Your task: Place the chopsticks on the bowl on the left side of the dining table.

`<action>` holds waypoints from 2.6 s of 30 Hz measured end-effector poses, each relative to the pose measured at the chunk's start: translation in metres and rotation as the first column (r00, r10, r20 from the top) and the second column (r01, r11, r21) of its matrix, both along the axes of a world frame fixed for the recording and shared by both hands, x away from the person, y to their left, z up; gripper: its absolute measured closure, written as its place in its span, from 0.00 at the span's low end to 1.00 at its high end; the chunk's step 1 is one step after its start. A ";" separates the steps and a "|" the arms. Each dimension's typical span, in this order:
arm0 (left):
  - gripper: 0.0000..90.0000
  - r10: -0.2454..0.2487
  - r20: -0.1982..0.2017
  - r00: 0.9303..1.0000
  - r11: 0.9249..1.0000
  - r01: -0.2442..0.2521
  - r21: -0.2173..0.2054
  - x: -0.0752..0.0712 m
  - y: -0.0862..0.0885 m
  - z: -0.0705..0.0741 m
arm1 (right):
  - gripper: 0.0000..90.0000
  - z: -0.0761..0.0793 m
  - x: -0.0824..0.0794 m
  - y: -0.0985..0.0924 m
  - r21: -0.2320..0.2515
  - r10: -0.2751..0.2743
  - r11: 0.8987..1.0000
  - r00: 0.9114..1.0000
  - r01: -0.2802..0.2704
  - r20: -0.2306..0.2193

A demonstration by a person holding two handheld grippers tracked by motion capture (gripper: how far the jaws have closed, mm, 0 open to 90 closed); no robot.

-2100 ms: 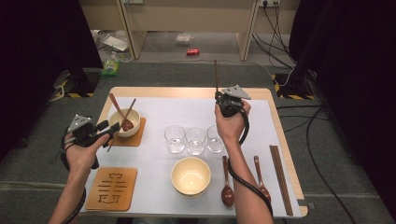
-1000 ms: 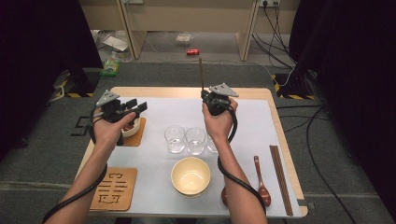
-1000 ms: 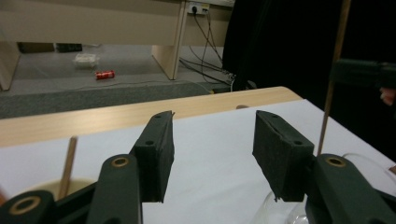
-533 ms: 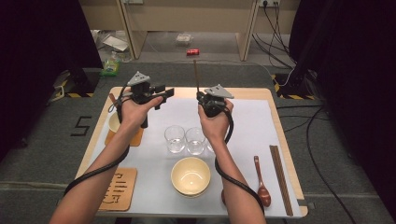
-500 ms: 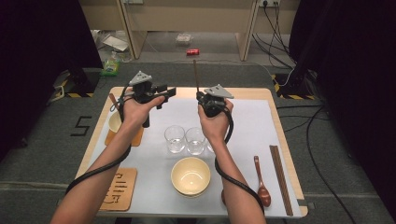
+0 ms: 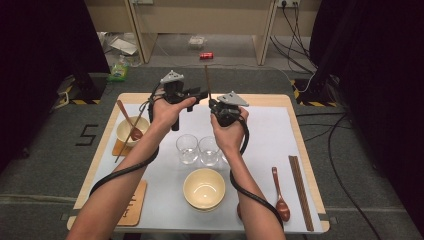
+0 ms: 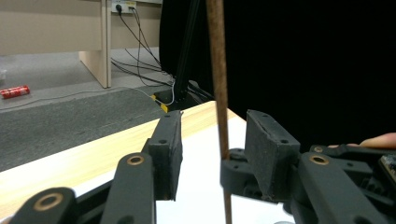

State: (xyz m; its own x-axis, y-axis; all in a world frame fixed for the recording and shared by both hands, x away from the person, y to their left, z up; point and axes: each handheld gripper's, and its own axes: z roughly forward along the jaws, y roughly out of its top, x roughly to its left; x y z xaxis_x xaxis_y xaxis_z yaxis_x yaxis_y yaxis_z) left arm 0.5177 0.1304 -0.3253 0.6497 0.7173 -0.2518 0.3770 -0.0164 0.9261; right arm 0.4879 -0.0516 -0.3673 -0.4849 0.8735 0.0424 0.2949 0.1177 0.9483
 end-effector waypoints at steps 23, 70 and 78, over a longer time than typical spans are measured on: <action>0.89 -0.021 -0.022 1.000 1.000 0.021 -0.004 0.007 -0.011 -0.005 | 0.95 -0.002 -0.002 0.001 0.005 0.004 1.000 1.000 -0.004 0.014; 0.94 0.266 -0.021 0.964 0.963 -0.265 0.055 -0.088 0.184 0.028 | 0.79 0.004 -0.038 -0.063 -0.048 -0.016 0.999 1.000 0.017 0.004; 0.94 0.286 -0.101 0.953 0.951 -0.270 0.148 -0.087 0.204 0.014 | 0.79 0.002 -0.038 -0.061 -0.056 -0.014 0.998 1.000 0.014 0.000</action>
